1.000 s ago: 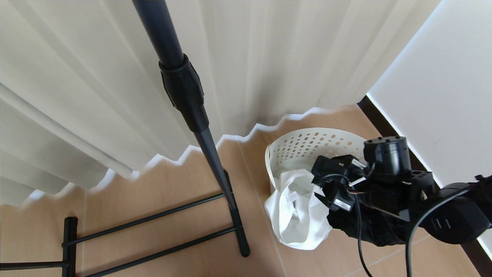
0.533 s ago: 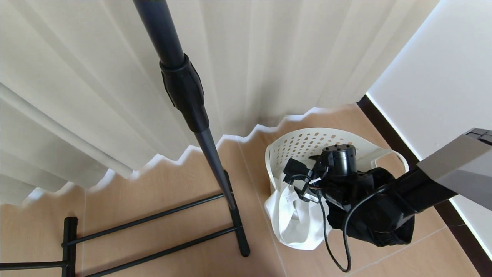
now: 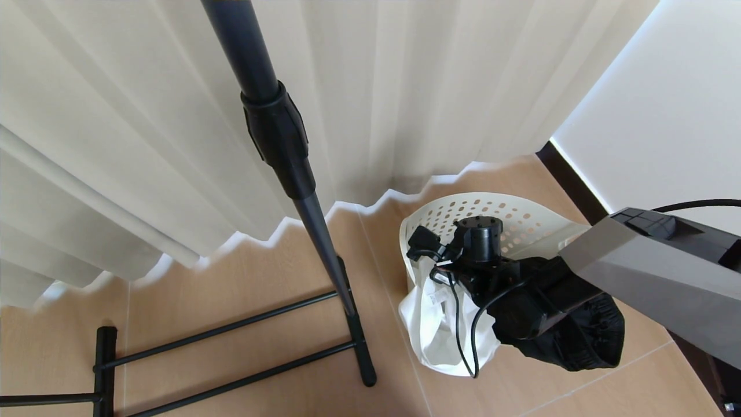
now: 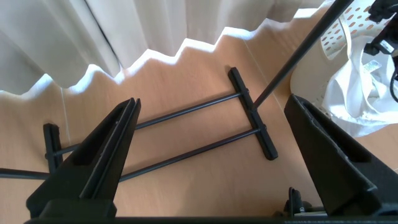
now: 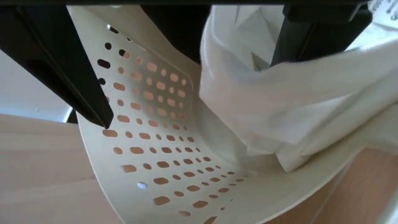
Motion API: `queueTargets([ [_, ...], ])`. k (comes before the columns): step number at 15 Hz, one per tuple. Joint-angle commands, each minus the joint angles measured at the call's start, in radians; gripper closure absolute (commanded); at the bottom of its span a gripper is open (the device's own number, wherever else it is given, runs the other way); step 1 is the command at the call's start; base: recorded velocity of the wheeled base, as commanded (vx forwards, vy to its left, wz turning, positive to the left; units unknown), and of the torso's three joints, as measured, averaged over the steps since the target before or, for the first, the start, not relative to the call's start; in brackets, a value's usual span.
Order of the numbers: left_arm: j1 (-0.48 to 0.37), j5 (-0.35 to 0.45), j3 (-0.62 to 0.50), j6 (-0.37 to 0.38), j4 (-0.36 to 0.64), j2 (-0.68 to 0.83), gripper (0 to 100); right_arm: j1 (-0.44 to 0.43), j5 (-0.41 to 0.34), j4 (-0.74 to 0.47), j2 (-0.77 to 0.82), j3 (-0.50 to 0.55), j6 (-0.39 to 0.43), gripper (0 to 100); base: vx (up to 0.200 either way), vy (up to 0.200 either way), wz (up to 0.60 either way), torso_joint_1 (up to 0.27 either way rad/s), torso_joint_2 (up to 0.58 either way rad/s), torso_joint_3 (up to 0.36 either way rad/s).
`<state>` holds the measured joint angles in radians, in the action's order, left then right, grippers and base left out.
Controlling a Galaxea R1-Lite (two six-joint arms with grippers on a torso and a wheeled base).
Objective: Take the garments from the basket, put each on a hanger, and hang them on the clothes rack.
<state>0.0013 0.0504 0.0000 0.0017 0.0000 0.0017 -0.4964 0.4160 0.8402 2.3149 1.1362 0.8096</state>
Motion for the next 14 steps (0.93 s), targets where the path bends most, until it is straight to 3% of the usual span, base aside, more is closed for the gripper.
queueTargets([
  [1,0.000,0.000,0.000,0.000,0.000,0.001,0,-0.002,0.014,0.003,0.020,0.014,-0.004,0,0.000,0.000,0.00,0.000,0.00,0.000],
  [3,0.000,0.000,0.000,0.000,0.000,0.000,0,-0.004,0.037,0.025,0.018,0.014,-0.018,0,0.000,0.000,0.00,0.000,0.00,0.000],
  [4,0.000,0.000,0.000,0.000,0.000,0.000,0,-0.002,0.047,0.033,0.018,0.011,-0.020,100,0.000,0.000,0.00,0.000,0.00,0.000],
  [6,0.000,0.000,0.000,0.000,0.000,0.001,0,-0.002,0.049,0.057,0.017,0.005,-0.063,100,0.000,0.000,0.00,0.000,0.00,0.000],
  [11,0.000,-0.001,0.000,-0.002,0.000,0.000,0,-0.019,0.050,0.066,-0.120,-0.130,-0.323,100,0.000,0.000,0.00,0.000,0.00,0.000],
  [12,0.000,-0.001,0.000,-0.002,0.000,0.000,0,-0.019,0.050,0.066,-0.120,-0.130,-0.323,100,0.000,0.000,0.00,0.000,0.00,0.000],
  [13,0.000,-0.001,0.000,-0.002,0.000,0.001,0,-0.022,0.050,0.066,-0.279,-0.276,-0.415,100,0.000,0.000,0.00,0.000,0.00,0.000],
  [14,0.000,-0.001,0.000,-0.002,0.000,0.001,0,-0.024,0.050,0.066,-0.370,-0.345,-0.441,100,0.000,0.000,0.00,0.000,0.00,0.000],
])
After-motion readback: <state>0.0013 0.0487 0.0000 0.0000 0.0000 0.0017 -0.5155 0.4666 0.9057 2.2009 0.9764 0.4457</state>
